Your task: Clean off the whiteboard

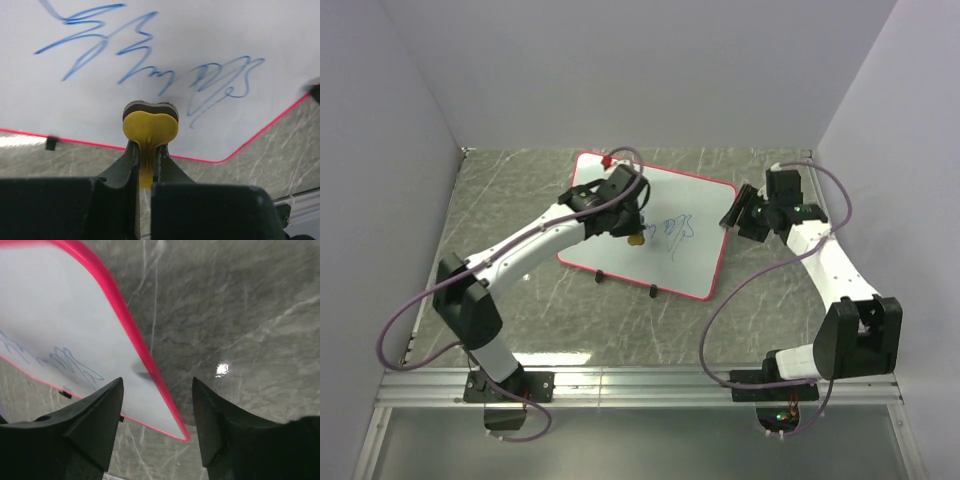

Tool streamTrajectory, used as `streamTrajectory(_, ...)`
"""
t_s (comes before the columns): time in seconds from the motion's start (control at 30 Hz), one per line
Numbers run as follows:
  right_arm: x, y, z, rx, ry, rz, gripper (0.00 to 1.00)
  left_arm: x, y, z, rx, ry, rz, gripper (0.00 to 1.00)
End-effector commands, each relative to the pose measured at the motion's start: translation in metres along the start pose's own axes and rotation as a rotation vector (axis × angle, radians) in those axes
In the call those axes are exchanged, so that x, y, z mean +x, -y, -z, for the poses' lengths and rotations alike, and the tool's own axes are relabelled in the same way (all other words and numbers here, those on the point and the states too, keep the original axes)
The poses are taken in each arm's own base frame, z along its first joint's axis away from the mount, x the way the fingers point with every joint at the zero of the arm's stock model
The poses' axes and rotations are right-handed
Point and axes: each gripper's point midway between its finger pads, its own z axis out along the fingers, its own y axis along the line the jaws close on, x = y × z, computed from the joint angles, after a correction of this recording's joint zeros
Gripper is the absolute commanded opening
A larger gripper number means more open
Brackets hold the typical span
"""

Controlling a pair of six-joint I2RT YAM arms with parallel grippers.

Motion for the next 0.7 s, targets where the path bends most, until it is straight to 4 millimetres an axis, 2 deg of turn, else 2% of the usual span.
streamTrajectory(0.0,0.002,-0.016,-0.005,-0.143,0.049,0.009,0.63,-0.012,0.031,0.008,0.068,0.007,-0.072,0.0)
streamTrajectory(0.03,0.005,-0.02,-0.004,-0.175,0.055,-0.005,0.62,-0.009,0.036,0.003,0.073,-0.01,-0.077,0.0)
streamTrajectory(0.07,0.019,-0.013,-0.011,-0.176,0.033,-0.02,0.6,-0.016,0.044,0.006,0.092,0.003,-0.076,0.0)
streamTrajectory(0.1,0.018,-0.021,-0.012,-0.228,0.05,-0.016,0.59,-0.013,0.046,-0.001,0.085,-0.01,-0.084,0.0)
streamTrajectory(0.13,0.022,-0.022,-0.013,-0.246,0.05,-0.031,0.59,-0.018,0.055,0.003,0.105,-0.001,-0.088,0.0)
streamTrajectory(0.17,0.033,-0.016,-0.018,-0.249,0.033,-0.042,0.58,-0.017,0.06,0.002,0.109,-0.006,-0.096,0.01)
streamTrajectory(0.2,0.032,-0.02,-0.019,-0.283,0.051,-0.039,0.57,-0.01,0.064,-0.006,0.104,-0.023,-0.112,0.0)
streamTrajectory(0.27,0.038,-0.02,-0.023,-0.319,0.061,-0.053,0.55,-0.01,0.076,-0.005,0.12,-0.025,-0.125,0.0)
streamTrajectory(0.47,0.051,-0.027,-0.024,-0.415,0.061,-0.075,0.45,0.023,0.111,-0.019,0.188,-0.069,-0.196,0.0)
streamTrajectory(0.6,0.054,-0.028,-0.021,-0.432,0.062,-0.067,0.36,0.044,0.117,-0.029,0.207,-0.101,-0.218,0.0)
streamTrajectory(0.67,0.057,-0.026,-0.02,-0.428,0.061,-0.064,0.32,0.055,0.111,-0.036,0.196,-0.111,-0.226,0.0)
